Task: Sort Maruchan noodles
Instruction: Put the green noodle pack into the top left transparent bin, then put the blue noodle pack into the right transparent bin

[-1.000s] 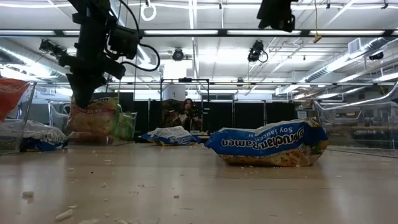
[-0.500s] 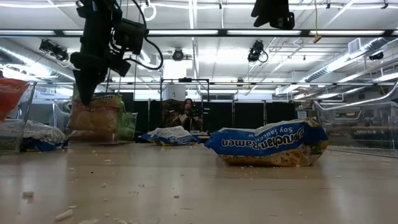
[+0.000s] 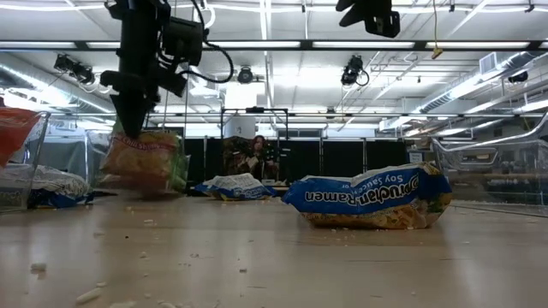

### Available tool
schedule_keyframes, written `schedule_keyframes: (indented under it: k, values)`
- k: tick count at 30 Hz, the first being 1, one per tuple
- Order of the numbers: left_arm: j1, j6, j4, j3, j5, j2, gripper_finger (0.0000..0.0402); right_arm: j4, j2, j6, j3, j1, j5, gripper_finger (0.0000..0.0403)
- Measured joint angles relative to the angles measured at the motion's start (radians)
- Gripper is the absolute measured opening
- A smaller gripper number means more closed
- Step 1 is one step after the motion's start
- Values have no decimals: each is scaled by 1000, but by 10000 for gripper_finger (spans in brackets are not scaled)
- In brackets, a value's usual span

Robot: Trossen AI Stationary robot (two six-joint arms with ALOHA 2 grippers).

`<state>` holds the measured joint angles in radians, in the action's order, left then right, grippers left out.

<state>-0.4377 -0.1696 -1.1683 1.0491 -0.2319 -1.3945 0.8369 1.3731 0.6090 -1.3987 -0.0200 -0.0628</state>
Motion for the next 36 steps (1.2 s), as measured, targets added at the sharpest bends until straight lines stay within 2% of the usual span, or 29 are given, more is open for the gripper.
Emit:
schedule_keyframes:
  k: [4,9,13,16,20,28,33,36]
  values:
    - [0,-74,-9,19,-31,1,105,-44,0,-6,0,1,3,110]
    - [0,-71,-99,83,-38,1,105,-81,0,-40,0,0,46,111]
    - [-7,3,-153,130,80,1,105,-94,0,-79,0,5,72,112]
    - [-19,83,-143,124,165,1,105,-105,0,-102,0,10,72,112]
    - [-32,185,-99,97,230,-15,105,-111,0,-117,0,10,72,112]
    - [-22,206,-79,89,167,-3,105,-111,0,-136,0,10,92,112]
    - [-47,273,-33,90,68,2,105,-111,0,-135,0,11,121,113]
    - [-86,319,59,90,92,2,105,-117,0,-133,0,11,140,114]
